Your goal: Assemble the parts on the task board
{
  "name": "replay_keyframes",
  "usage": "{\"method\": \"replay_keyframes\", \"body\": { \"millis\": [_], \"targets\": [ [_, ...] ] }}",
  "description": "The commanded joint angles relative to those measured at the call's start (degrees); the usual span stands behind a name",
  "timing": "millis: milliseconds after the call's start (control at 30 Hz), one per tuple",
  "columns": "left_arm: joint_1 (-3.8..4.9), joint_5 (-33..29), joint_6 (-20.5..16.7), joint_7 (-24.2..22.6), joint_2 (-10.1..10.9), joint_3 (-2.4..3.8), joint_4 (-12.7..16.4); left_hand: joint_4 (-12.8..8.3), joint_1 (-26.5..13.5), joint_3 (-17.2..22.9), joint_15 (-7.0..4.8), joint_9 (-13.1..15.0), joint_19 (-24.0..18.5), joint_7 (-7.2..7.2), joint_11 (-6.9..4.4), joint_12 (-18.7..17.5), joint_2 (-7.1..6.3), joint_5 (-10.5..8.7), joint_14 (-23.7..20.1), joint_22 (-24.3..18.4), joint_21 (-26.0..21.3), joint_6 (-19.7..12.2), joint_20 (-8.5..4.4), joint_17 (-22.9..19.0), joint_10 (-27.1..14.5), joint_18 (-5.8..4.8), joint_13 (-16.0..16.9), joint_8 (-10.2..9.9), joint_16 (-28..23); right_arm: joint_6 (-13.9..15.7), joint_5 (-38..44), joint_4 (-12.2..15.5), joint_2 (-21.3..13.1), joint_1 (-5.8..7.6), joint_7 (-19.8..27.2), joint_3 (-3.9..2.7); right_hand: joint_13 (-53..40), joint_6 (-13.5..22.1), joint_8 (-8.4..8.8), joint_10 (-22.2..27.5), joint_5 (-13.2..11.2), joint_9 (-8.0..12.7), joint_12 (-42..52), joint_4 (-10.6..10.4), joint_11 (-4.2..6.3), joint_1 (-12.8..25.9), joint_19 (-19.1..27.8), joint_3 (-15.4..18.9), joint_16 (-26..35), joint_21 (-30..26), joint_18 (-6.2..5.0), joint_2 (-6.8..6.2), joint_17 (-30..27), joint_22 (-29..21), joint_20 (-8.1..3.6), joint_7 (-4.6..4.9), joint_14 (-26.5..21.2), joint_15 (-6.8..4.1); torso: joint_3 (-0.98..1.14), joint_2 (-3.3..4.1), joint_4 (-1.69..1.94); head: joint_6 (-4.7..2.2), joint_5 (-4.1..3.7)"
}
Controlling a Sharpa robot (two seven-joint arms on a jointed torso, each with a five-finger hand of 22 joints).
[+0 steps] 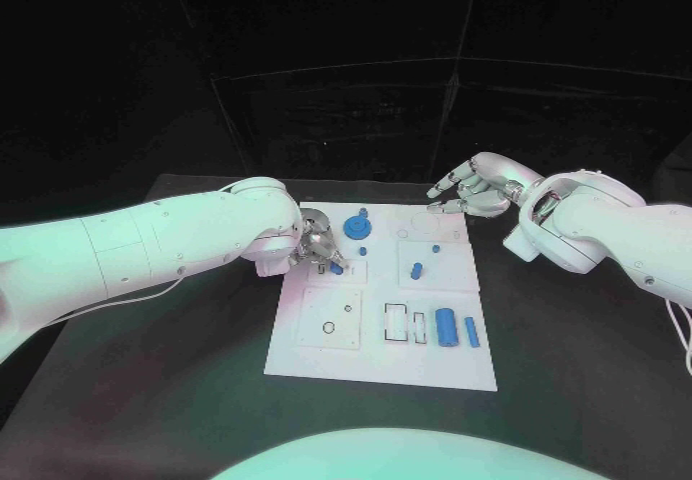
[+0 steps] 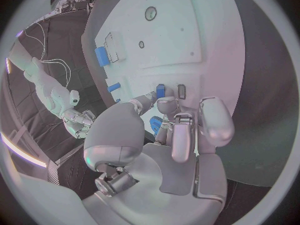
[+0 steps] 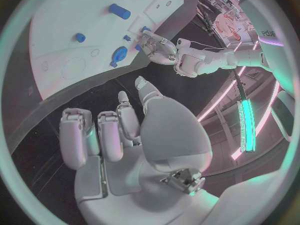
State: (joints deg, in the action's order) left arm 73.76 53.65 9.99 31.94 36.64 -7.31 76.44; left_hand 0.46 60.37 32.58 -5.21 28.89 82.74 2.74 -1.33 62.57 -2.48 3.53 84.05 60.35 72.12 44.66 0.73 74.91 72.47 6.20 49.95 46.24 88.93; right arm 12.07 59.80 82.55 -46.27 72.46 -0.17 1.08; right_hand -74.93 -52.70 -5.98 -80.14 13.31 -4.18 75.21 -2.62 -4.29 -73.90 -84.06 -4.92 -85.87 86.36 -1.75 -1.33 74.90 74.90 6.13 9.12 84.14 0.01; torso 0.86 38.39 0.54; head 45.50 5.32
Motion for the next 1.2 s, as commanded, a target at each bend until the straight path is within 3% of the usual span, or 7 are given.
{"method": "replay_keyframes", "body": {
  "millis": [33,767,1200],
  "targets": [
    [-0.08,0.22,1.57,0.79,-0.28,-0.08,-0.1,-1.77,-1.03,1.16,0.02,-0.18,-0.1,0.0,-0.21,0.23,-0.19,0.18,5.42,0.02,-0.07,0.67,0.24,12.73,0.17,-0.67,-0.13,0.02,0.02,-0.42,0.18,0.03,0.09,0.1,0.45,-0.06,-1.09,-0.42,-0.27,0.46,0.2,-0.06,-0.41,-0.07,0.06,-0.29,-0.78,0.23,0.37,-0.3,-0.29,0.2,5.87,6.05,0.01,0.16,3.75,-0.11,0.02,0.05,-0.03,-0.01,-0.06],
    [-0.06,0.22,2.59,1.13,-1.15,-0.08,-1.0,1.2,-3.15,-3.88,-0.28,-0.5,-0.03,-0.48,-0.58,0.89,-0.89,0.16,5.44,0.44,0.05,2.46,0.0,12.81,0.45,-0.71,-0.02,0.73,0.05,-0.51,0.18,-0.06,0.26,0.1,0.47,-0.06,-0.94,-0.42,-0.29,0.59,0.25,-0.06,-0.58,-0.07,0.06,-0.32,-0.59,0.29,0.52,-0.45,-0.36,0.19,5.61,5.72,0.0,0.16,3.69,-0.11,-0.02,0.0,0.01,0.23,-0.21],
    [-0.06,0.22,1.37,1.22,-1.19,-0.08,-1.17,4.81,-5.08,-9.7,-0.5,-0.56,0.0,-0.78,-0.83,1.14,-0.75,0.14,5.6,0.63,0.01,3.28,-0.23,13.53,0.77,-0.73,-0.49,1.62,0.38,-0.54,0.2,-0.09,0.28,0.1,0.41,-0.06,-0.77,-0.37,-0.39,0.69,-0.82,-0.01,-0.76,-0.05,0.09,-0.51,-0.49,0.82,0.66,-0.59,-0.4,0.09,5.48,5.52,-0.05,0.13,3.66,-0.15,-0.03,-0.03,-0.01,0.16,-0.25]
  ]
}}
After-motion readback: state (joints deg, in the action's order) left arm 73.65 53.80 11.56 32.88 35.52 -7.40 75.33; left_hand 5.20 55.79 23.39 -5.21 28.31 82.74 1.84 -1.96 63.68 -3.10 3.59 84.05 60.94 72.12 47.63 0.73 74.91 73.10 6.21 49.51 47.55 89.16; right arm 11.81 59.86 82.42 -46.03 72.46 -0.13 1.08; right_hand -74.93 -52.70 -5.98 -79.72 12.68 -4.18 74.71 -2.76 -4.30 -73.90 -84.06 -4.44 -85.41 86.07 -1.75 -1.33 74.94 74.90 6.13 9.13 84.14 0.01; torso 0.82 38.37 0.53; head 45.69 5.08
